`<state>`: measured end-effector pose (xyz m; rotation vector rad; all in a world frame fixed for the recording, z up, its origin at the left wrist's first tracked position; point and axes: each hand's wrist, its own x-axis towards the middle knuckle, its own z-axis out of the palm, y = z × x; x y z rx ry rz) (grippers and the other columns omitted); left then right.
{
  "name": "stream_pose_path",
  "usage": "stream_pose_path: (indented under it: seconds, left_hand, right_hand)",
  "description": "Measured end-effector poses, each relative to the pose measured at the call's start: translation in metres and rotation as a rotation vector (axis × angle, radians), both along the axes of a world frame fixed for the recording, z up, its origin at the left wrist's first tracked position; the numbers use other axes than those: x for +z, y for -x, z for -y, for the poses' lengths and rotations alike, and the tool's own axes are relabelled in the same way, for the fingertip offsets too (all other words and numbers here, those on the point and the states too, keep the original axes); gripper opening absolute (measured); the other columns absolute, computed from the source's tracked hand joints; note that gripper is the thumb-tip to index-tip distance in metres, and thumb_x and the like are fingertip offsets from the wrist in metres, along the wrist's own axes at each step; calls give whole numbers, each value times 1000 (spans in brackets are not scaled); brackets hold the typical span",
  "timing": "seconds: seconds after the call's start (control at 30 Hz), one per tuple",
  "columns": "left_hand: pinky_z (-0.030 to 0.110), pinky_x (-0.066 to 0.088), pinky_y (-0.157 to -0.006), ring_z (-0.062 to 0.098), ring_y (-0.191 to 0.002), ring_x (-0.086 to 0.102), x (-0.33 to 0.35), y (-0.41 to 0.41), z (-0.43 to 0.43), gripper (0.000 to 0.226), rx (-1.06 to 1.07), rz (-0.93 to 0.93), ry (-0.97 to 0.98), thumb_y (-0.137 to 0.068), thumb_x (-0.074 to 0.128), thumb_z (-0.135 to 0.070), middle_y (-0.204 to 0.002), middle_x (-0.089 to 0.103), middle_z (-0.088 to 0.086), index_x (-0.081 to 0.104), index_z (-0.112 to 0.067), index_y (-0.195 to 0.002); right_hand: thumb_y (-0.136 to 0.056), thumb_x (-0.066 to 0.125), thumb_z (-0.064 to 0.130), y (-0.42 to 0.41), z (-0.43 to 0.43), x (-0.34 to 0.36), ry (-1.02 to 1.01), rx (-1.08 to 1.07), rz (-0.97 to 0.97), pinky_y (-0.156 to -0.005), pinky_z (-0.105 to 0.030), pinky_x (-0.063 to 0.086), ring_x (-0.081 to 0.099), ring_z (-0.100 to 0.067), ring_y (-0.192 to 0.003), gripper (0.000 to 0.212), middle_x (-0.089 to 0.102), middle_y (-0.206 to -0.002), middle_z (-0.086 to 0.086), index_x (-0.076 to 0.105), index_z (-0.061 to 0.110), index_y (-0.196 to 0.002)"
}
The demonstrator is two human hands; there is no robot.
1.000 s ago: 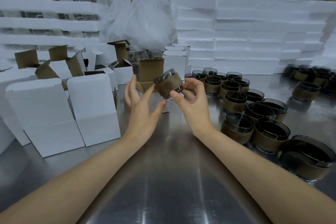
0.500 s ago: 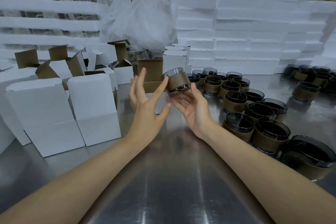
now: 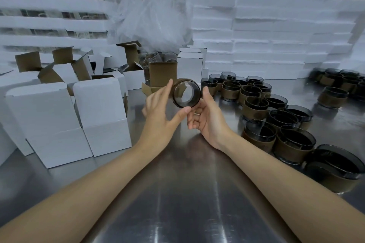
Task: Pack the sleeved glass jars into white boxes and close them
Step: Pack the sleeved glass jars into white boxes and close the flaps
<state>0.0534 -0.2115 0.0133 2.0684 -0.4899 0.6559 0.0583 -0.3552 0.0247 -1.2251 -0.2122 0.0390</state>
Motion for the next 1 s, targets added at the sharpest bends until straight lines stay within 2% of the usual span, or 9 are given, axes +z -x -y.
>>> stream_pose_path:
  seconds: [0.13, 0.2, 0.33, 0.43, 0.57, 0.63, 0.77, 0.93, 1.0]
  left_hand:
    - [25, 13, -102, -8, -120, 19, -1, -1, -1, 81, 12, -100, 49, -76, 47, -68, -136, 40, -14, 26, -39, -148]
    - [24, 14, -100, 1, -121, 23, -1, -1, -2, 83, 25, -133, 76, -72, 49, -71, -135, 42, -9, 29, -42, -147]
    - [27, 20, -101, 8, -123, 28, 0, 0, -2, 75, 44, -132, 113, -74, 59, -66, -130, 41, -14, 37, -44, -142]
    - [37, 26, -113, 8, -132, 37, 0, -1, -3, 67, 13, -94, 146, -78, 70, -50, -136, 46, -11, 40, -36, -136]
    - [43, 30, -113, 13, -131, 40, 1, 0, -2, 69, 30, -69, 159, -80, 74, -39, -137, 46, -5, 36, -30, -136]
    - [34, 27, -113, 15, -133, 34, 0, 0, -1, 70, 62, -58, 146, -81, 72, -39, -139, 38, -5, 35, -32, -140]
    - [26, 19, -105, -8, -124, 18, 1, 1, 0, 67, 72, 31, 89, -82, 71, -38, -127, 34, -24, 39, -28, -140]
    - [27, 16, -103, -4, -130, 16, -1, -1, -1, 70, 104, 22, 19, -84, 68, -39, -138, 37, -14, 36, -25, -145]
    - [24, 14, -100, -8, -125, 16, -1, -1, -1, 69, 102, 34, 8, -84, 69, -39, -127, 32, -37, 36, -26, -144]
  right_hand:
    - [-97, 38, 48, -2, 2, -2, -33, -38, -5, -44, -21, 43, 55, -19, -44, 56, 57, -54, -9, 49, 8, -58]
    - [-92, 45, 50, -3, 1, -3, -12, -71, 16, -44, -21, 44, 58, -20, -46, 54, 59, -55, -10, 51, 10, -56]
    - [-81, 53, 55, -1, 1, -3, 96, -152, 106, -44, -20, 43, 61, -19, -50, 47, 64, -57, -8, 58, 17, -54]
    - [-95, 51, 39, 0, 0, -5, 214, -233, 246, -46, -22, 48, 67, -14, -62, 35, 68, -66, 2, 64, 17, -71]
    - [-93, 61, 21, 2, -4, -8, 242, -281, 388, -49, -27, 54, 65, -9, -77, 15, 59, -83, 1, 48, 14, -87]
    - [-90, 65, 15, 4, -5, -8, 237, -287, 430, -54, -28, 56, 63, -6, -81, 19, 56, -93, -1, 46, 20, -92]
    - [-87, 67, 7, 4, -5, -9, 259, -323, 497, -69, -23, 54, 65, -6, -96, 33, 57, -104, 13, 46, 25, -106]
    - [-85, 66, -3, 2, -4, -9, 312, -310, 489, -91, -24, 50, 59, -12, -114, 55, 51, -124, 1, 41, 18, -128]
    - [-82, 66, -7, 3, -4, -9, 337, -321, 522, -96, -25, 48, 57, -12, -118, 61, 49, -127, -2, 40, 23, -129]
